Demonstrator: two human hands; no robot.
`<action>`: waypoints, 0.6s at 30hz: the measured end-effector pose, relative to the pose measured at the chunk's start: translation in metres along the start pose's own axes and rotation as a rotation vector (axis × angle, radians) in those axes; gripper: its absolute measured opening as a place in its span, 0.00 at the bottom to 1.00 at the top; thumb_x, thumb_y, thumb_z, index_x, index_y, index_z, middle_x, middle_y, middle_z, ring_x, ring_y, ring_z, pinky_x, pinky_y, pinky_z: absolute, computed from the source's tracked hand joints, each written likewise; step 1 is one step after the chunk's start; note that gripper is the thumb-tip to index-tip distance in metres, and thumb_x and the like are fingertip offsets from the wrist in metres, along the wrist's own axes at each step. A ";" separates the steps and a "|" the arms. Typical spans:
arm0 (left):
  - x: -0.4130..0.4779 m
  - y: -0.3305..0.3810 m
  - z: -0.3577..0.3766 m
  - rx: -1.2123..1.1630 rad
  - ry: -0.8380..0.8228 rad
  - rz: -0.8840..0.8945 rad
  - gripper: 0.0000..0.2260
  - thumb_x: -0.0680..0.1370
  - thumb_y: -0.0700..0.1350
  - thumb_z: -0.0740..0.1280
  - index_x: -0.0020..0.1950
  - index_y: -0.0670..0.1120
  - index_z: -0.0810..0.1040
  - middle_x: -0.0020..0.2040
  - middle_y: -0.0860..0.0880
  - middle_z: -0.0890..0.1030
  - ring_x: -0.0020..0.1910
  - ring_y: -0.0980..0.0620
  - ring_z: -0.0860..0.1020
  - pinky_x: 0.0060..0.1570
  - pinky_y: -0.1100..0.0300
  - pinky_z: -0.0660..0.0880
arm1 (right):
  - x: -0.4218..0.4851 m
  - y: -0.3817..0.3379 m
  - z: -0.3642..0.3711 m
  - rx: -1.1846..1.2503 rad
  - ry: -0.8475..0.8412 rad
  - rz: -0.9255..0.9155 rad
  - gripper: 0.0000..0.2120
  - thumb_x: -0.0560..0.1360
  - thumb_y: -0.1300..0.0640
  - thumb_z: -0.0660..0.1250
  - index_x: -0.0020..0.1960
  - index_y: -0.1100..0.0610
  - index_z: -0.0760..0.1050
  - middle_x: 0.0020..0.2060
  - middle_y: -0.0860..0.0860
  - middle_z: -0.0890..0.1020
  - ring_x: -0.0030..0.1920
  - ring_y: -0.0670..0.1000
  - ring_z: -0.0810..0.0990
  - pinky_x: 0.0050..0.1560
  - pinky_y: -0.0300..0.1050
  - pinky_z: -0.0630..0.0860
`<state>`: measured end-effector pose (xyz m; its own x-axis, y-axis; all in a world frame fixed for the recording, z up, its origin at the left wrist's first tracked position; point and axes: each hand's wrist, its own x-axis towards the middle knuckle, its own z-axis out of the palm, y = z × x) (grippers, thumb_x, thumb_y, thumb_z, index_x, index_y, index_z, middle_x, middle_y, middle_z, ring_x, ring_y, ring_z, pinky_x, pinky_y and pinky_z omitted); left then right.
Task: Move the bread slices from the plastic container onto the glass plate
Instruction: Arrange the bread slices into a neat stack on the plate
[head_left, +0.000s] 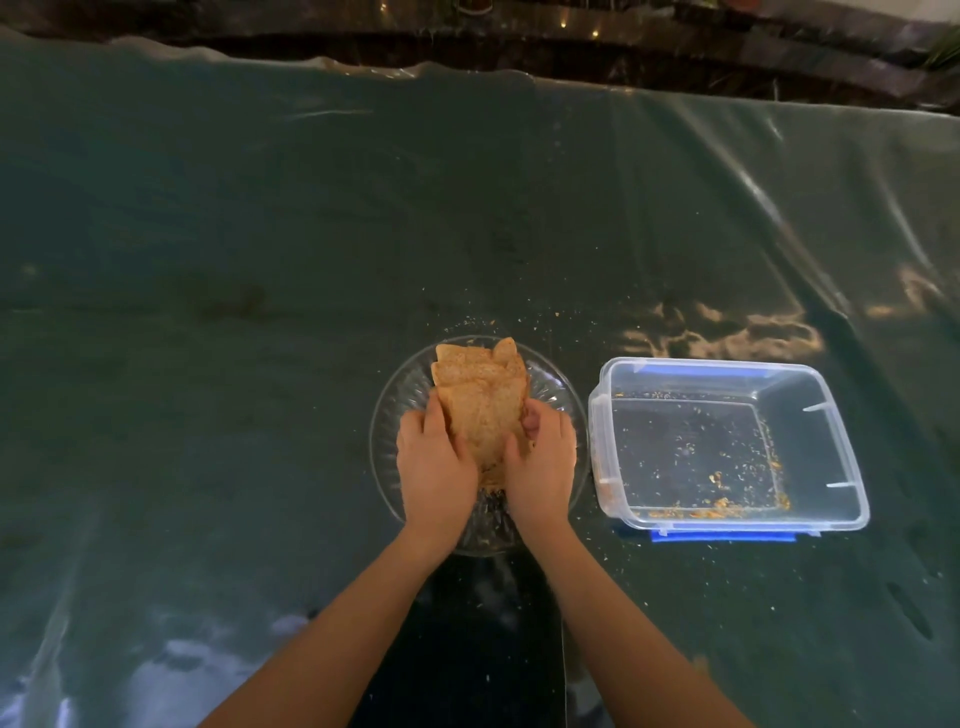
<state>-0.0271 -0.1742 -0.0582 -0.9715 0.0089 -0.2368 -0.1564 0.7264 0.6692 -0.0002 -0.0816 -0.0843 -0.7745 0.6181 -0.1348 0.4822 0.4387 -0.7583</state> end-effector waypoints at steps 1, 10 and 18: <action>-0.002 -0.001 0.000 -0.027 -0.005 0.009 0.25 0.78 0.40 0.60 0.75 0.43 0.59 0.59 0.43 0.69 0.55 0.49 0.71 0.58 0.54 0.73 | 0.000 0.000 -0.001 0.026 -0.003 0.009 0.17 0.71 0.63 0.65 0.58 0.53 0.71 0.48 0.47 0.73 0.50 0.48 0.74 0.55 0.50 0.75; -0.017 -0.014 -0.003 -0.136 -0.029 0.000 0.27 0.77 0.39 0.63 0.75 0.47 0.59 0.59 0.46 0.69 0.52 0.55 0.70 0.55 0.62 0.68 | -0.018 0.021 -0.010 0.154 -0.004 0.080 0.14 0.72 0.62 0.66 0.55 0.50 0.71 0.47 0.49 0.75 0.46 0.46 0.75 0.48 0.39 0.75; -0.011 -0.022 0.000 -0.137 -0.048 -0.028 0.25 0.77 0.40 0.62 0.74 0.49 0.62 0.56 0.46 0.68 0.48 0.53 0.71 0.54 0.63 0.69 | -0.011 0.021 -0.011 0.129 -0.017 0.065 0.17 0.73 0.63 0.64 0.61 0.54 0.71 0.47 0.50 0.75 0.46 0.47 0.74 0.48 0.37 0.72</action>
<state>-0.0132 -0.1903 -0.0710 -0.9572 0.0249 -0.2882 -0.2097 0.6263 0.7509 0.0228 -0.0724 -0.0916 -0.7507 0.6307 -0.1968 0.4762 0.3100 -0.8229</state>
